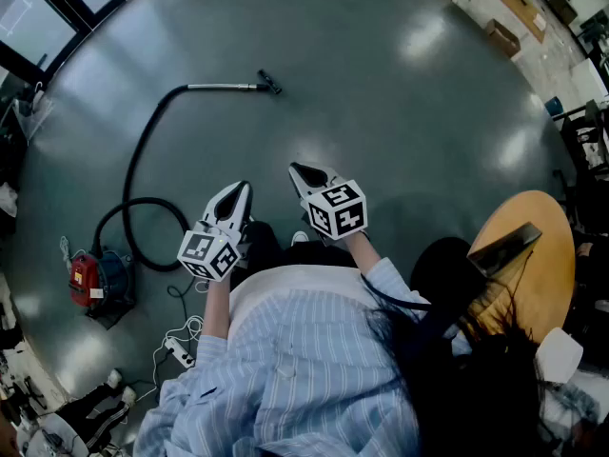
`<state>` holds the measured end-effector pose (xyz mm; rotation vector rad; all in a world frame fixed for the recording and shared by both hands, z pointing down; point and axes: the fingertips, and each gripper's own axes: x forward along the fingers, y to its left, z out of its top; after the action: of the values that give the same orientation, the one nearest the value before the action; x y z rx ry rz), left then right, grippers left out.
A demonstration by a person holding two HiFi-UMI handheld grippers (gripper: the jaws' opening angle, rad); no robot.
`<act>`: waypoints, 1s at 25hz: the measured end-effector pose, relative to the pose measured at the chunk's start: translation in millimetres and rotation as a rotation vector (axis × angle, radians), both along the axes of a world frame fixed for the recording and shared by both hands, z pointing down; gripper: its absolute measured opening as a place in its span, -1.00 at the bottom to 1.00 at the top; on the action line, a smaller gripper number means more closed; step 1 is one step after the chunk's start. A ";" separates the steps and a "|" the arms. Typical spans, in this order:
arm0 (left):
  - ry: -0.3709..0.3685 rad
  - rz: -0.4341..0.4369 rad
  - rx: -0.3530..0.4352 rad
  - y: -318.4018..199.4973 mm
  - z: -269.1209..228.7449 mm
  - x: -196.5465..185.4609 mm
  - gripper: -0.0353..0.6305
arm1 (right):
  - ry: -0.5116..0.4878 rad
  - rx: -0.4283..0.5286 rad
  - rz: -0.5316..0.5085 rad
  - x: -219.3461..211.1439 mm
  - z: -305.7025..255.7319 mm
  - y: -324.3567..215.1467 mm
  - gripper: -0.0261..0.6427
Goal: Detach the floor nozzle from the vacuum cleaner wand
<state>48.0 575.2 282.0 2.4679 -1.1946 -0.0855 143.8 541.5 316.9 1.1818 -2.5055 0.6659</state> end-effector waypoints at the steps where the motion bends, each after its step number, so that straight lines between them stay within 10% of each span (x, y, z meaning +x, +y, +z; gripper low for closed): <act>1: 0.006 0.000 -0.001 -0.4 -1.8 -0.8 -0.88 | 0.000 -0.009 0.007 1.0 1.6 2.1 -0.90; 25: 0.033 0.031 -0.056 -32.7 17.2 -26.6 -0.88 | -0.069 -0.064 0.075 -19.1 13.7 -23.9 -0.90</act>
<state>21.4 542.5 299.3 2.4263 -1.1296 -0.0836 124.7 517.6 330.6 1.2551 -2.4862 0.8128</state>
